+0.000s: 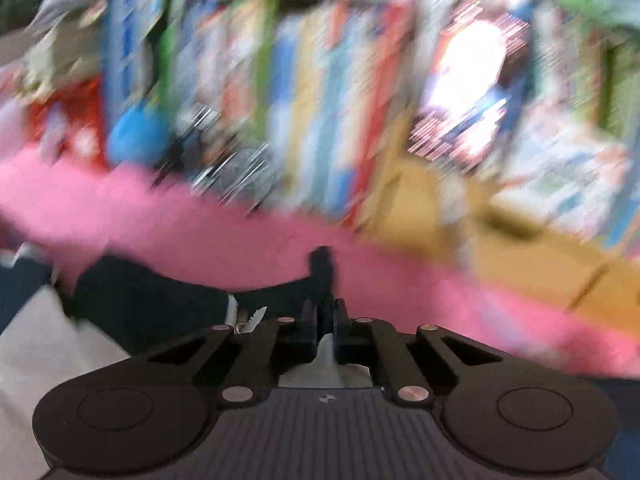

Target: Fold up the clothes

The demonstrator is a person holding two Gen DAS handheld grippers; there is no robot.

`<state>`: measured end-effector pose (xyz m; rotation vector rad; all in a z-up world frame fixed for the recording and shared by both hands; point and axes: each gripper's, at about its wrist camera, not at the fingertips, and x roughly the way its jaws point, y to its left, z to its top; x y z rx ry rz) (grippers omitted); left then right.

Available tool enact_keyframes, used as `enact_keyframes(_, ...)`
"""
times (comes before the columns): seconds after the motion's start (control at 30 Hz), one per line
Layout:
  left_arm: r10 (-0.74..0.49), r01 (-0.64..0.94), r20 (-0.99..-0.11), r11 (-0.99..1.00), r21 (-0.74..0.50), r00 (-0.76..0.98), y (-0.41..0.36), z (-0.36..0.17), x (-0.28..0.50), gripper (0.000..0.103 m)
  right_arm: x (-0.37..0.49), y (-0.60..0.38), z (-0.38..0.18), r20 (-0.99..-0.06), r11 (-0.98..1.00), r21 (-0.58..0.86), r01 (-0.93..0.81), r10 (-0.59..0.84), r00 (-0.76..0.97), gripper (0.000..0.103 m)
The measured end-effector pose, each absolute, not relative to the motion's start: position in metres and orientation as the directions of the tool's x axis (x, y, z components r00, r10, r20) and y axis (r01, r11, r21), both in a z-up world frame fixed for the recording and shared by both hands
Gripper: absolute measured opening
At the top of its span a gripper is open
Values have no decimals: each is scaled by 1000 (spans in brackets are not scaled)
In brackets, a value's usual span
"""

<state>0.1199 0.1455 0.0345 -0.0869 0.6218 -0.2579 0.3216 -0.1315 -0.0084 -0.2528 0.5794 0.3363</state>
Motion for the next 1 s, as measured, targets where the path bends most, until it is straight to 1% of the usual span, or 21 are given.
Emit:
enact_keyframes(0.07,-239,188,-539,971,-149,808,151,39,118,74,329,-147,9,-469,955,-137,-264,172,866,8)
enact_keyframes(0.1,-223,171,-529,974,-145,819,154,41,118,74,334,-155,14,-419,971,-148,-186,109,902,8)
enact_keyframes(0.17,-173,115,-532,983,-142,829,163,41,118,74,347,-169,19,-352,985,-166,-36,-25,936,8)
enact_keyframes(0.2,-145,81,-536,987,-141,832,168,40,119,74,352,-176,20,-357,988,-154,-7,-49,933,9)
enact_keyframes(0.23,-123,49,-540,987,-150,833,173,39,118,74,354,-183,19,-391,992,-125,-14,-37,920,11)
enact_keyframes(0.27,-119,19,-542,982,-186,832,180,38,115,74,356,-191,18,-425,995,-97,-20,-23,905,18)
enact_keyframes(0.3,-118,-16,-541,972,-236,832,190,36,110,74,359,-198,18,-457,997,-68,-25,-9,889,21)
enact_keyframes(0.33,-113,-52,-539,958,-283,835,200,34,103,74,353,-203,19,-463,998,-48,-48,21,886,35)
enact_keyframes(0.37,-101,-94,-536,941,-325,838,210,32,95,74,340,-205,22,-447,996,-35,-87,62,892,53)
enact_keyframes(0.4,-76,-143,-531,922,-360,844,219,30,84,74,327,-206,25,-431,992,-27,-125,102,897,59)
enact_keyframes(0.5,13,-285,-519,847,-448,855,244,19,47,75,276,-194,38,-406,954,-18,-300,267,874,60)
enact_keyframes(0.6,107,-398,-519,776,-489,848,266,13,16,75,224,-167,40,-418,880,-70,-471,402,814,61)
enact_keyframes(0.67,163,-459,-526,734,-500,835,278,12,1,78,195,-143,33,-457,814,-97,-573,475,752,68)
enact_keyframes(0.7,189,-484,-528,717,-502,828,282,11,-3,79,183,-131,27,-486,779,-101,-618,503,714,69)
enact_keyframes(0.77,238,-523,-525,689,-502,817,289,8,-7,81,167,-106,9,-548,726,-118,-677,521,654,69)
enact_keyframes(0.83,243,-527,-512,664,-532,824,297,5,-6,81,156,-87,-9,-601,701,-153,-697,494,628,68)
enact_keyframes(0.9,226,-498,-472,625,-601,852,304,0,-5,82,153,-76,-25,-638,694,-166,-700,466,613,68)
enact_keyframes(0.97,219,-460,-415,571,-680,883,313,-6,-2,91,148,-77,-29,-649,696,-160,-700,461,605,68)
enact_keyframes(1.0,220,-448,-394,543,-711,892,319,-10,0,91,145,-78,-31,-653,696,-158,-700,459,603,68)
